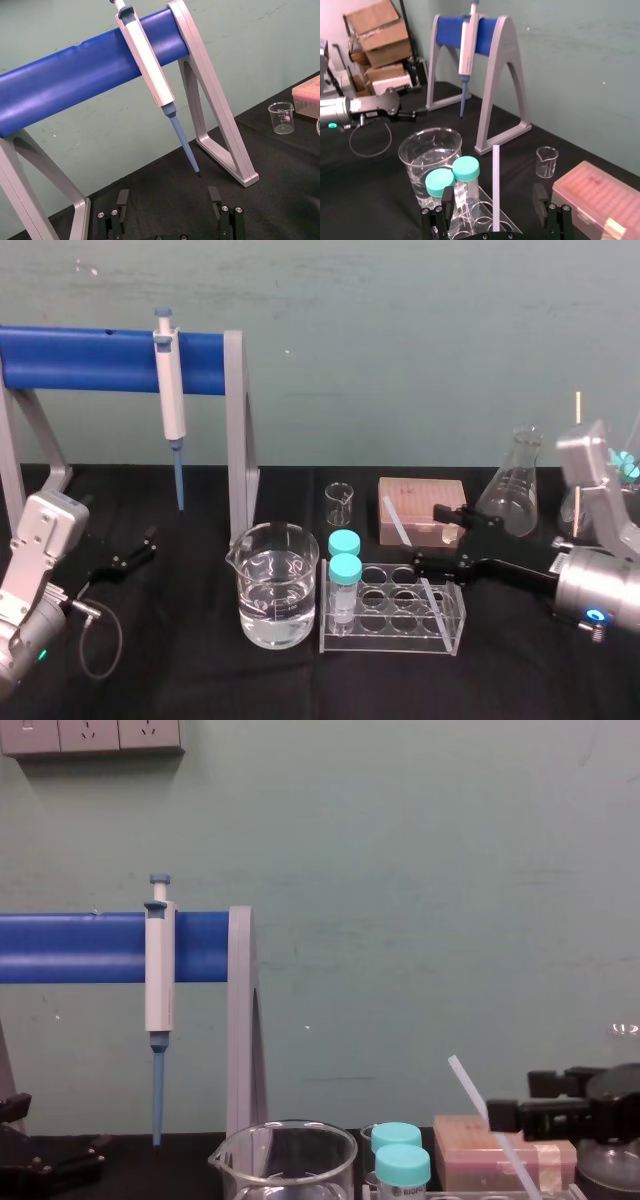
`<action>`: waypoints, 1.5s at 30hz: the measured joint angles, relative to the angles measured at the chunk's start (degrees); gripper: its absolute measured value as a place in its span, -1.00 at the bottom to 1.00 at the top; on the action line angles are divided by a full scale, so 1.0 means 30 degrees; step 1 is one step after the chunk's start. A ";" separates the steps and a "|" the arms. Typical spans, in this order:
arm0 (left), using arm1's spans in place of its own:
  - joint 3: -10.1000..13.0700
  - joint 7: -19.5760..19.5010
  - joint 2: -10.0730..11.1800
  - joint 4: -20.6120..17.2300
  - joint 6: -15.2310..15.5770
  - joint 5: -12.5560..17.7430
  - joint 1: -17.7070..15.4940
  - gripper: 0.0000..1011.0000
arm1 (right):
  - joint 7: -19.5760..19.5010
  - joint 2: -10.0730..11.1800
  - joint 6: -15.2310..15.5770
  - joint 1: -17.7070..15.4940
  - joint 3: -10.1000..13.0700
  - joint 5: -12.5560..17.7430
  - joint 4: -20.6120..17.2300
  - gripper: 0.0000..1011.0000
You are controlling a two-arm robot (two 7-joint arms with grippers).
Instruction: Pick up the stirring rod with one hand, then place it down.
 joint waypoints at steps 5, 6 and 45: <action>0.0000 -0.0001 0.0000 0.0000 0.0000 0.0001 -0.0001 0.98 | 0.0175 -0.0472 0.0546 0.0991 -0.0825 -0.0482 0.0953 0.98; 0.0001 -0.0001 0.0000 0.0000 0.0000 0.0001 0.0000 0.98 | 0.0217 -0.0531 0.0579 0.1093 -0.0909 -0.0506 0.1069 0.98; 0.0001 -0.0001 0.0000 0.0000 0.0000 0.0001 0.0000 0.98 | 0.0187 -0.0840 0.0573 0.1514 -0.1331 -0.0816 0.1529 0.00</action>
